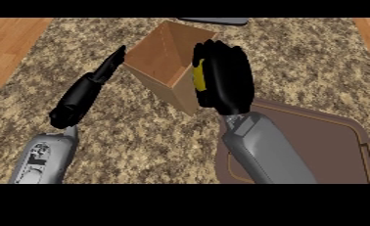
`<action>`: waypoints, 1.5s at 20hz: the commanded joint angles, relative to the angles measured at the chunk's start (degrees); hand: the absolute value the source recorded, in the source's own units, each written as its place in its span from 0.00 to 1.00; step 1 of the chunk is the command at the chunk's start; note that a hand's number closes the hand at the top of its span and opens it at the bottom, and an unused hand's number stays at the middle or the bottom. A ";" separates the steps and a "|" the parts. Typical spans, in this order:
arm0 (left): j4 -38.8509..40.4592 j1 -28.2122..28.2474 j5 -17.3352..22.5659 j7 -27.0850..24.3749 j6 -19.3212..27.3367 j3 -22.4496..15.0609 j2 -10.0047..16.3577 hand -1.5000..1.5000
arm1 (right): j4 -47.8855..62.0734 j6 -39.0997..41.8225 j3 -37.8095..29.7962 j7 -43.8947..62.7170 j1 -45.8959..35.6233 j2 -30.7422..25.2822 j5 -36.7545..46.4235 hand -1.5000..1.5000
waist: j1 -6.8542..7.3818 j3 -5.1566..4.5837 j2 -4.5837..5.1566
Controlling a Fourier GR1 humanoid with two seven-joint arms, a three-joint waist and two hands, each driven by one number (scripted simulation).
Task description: Pick the lemon from the tray and place it in the cardboard box
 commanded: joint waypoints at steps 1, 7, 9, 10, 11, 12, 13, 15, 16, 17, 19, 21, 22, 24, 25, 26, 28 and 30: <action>0.11 -0.97 -0.44 0.34 0.19 -0.74 -0.66 0.50 | 0.25 -3.23 2.96 18.11 -6.39 0.16 -0.93 1.00 | 0.52 -0.02 0.10; 2.13 -1.21 -1.20 -1.39 1.27 -0.13 -0.94 0.50 | 7.23 -3.06 6.89 40.18 -21.97 0.17 -4.06 1.00 | -0.73 -0.05 0.58; 2.97 -1.48 -1.19 -1.08 1.58 1.18 -0.14 0.50 | 13.68 -1.80 8.06 42.03 -25.70 0.16 -4.47 1.00 | -1.94 -0.01 0.76; 1.57 0.84 -0.37 -1.92 0.29 1.00 0.41 0.50 | 15.76 -0.59 7.97 42.61 -27.63 0.16 -6.17 1.00 | -1.58 0.00 0.64; 1.58 -0.24 -1.59 -0.97 1.97 0.77 -0.36 0.50 | 16.48 1.16 6.18 41.51 -28.73 0.16 -9.56 1.00 | -2.75 0.06 0.59; 2.90 -1.94 -1.04 -1.40 1.19 1.06 -0.21 0.50 | 20.07 0.64 6.58 40.74 -29.27 0.15 -11.99 1.00 | -2.34 0.03 0.97; 2.09 -0.64 -1.42 -2.24 1.64 1.03 -0.17 0.50 | 20.42 0.76 8.99 42.36 -28.18 0.15 -13.76 1.00 | -2.42 0.04 0.76; 0.60 0.67 -1.74 -1.00 2.33 0.77 -0.51 0.50 | 19.28 5.11 6.88 41.19 -25.43 0.15 -20.71 1.00 | -3.06 0.11 0.41; 1.63 0.18 -0.25 -2.06 0.88 1.96 0.39 0.50 | 21.80 3.99 6.96 41.39 -25.23 0.15 -22.23 1.00 | -2.89 0.07 0.71; 1.34 -1.15 -0.58 -0.59 1.71 2.06 -0.05 0.50 | 22.72 4.69 4.57 40.26 -26.81 0.14 -24.45 1.00 | -3.66 0.12 0.65; 1.62 1.29 -1.10 -1.91 2.48 2.31 -0.18 0.50 | 25.30 4.92 4.03 36.82 -26.09 0.14 -26.87 1.00 | -4.67 0.14 0.60; 1.15 1.21 0.06 -2.33 1.08 3.81 1.49 0.50 | 27.00 5.18 4.52 35.80 -25.49 0.15 -30.29 1.00 | -4.88 0.15 0.55; 2.05 -0.33 -1.85 -0.82 3.39 1.79 -1.25 0.50 | 26.45 7.70 4.18 35.23 -26.23 0.15 -32.11 1.00 | -5.69 0.17 0.48; 2.93 0.10 -0.68 -2.03 1.86 3.46 0.53 0.50 | 28.24 10.05 5.10 36.37 -25.93 0.15 -34.16 1.00 | -5.90 0.14 0.47; -0.85 2.28 -1.58 -1.15 2.42 2.45 0.49 0.50 | 31.44 8.21 4.28 36.01 -25.15 0.15 -34.80 1.00 | -5.09 0.17 0.45; -0.45 0.68 -0.18 0.14 1.74 4.22 1.40 0.50 | 30.69 10.86 3.52 35.60 -25.04 0.15 -36.11 1.00 | -5.79 0.18 0.33; -3.21 2.76 1.21 2.27 0.08 4.66 2.21 0.50 | 28.55 9.93 4.24 32.00 -23.46 0.15 -40.28 0.00 | -5.74 0.22 0.24; -2.33 3.27 1.52 0.08 -1.00 4.80 2.42 0.50 | 24.52 8.73 8.73 34.01 -24.19 0.15 -44.14 0.00 | -5.88 0.20 0.23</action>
